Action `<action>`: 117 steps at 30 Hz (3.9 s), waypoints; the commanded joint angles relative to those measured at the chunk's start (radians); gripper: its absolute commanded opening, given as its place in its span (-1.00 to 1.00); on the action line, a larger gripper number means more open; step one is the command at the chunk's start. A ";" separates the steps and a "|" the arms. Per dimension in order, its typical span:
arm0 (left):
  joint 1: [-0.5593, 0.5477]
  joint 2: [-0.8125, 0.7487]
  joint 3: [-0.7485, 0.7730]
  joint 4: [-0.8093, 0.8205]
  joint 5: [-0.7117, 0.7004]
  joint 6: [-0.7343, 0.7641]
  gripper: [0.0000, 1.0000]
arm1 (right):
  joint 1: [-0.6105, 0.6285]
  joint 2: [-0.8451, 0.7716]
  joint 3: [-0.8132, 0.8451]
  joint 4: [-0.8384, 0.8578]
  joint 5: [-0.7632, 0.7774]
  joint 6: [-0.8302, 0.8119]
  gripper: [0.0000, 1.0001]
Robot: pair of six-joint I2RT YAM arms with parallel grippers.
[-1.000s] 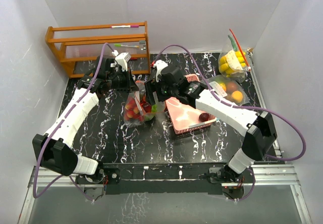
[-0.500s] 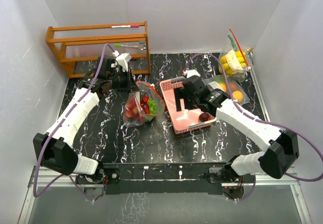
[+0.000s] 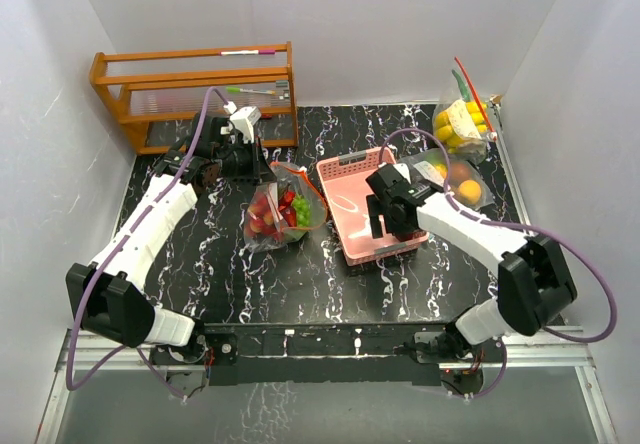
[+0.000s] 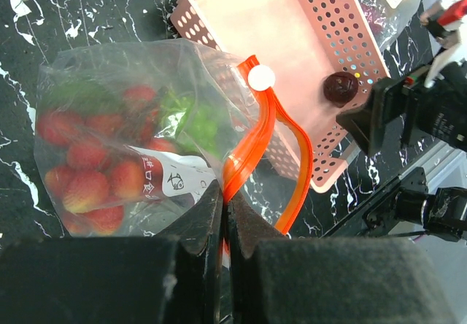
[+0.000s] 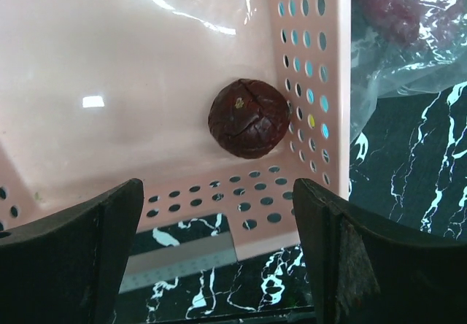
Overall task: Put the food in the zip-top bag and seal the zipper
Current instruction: Pick up the fake fruit from the bin, then place the fake fruit in the zipper food storage bag.
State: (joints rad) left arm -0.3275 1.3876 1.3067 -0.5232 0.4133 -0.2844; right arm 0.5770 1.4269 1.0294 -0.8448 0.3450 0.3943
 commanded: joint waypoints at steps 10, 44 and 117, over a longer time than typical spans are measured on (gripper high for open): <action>0.002 -0.009 -0.001 -0.008 0.022 0.014 -1.00 | -0.025 0.145 0.004 0.110 0.062 -0.025 0.71; 0.002 -0.015 -0.006 -0.021 0.006 0.026 -1.00 | -0.026 0.079 0.028 0.269 -0.055 -0.067 -0.35; 0.002 -0.069 0.095 -0.078 0.054 -0.004 -1.00 | 0.215 0.041 0.287 0.551 -0.354 0.001 -0.85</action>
State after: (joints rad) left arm -0.3275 1.3861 1.3056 -0.5514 0.4240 -0.2733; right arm 0.7902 1.5059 1.1461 -0.4160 0.0181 0.4774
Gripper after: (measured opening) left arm 0.010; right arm 0.081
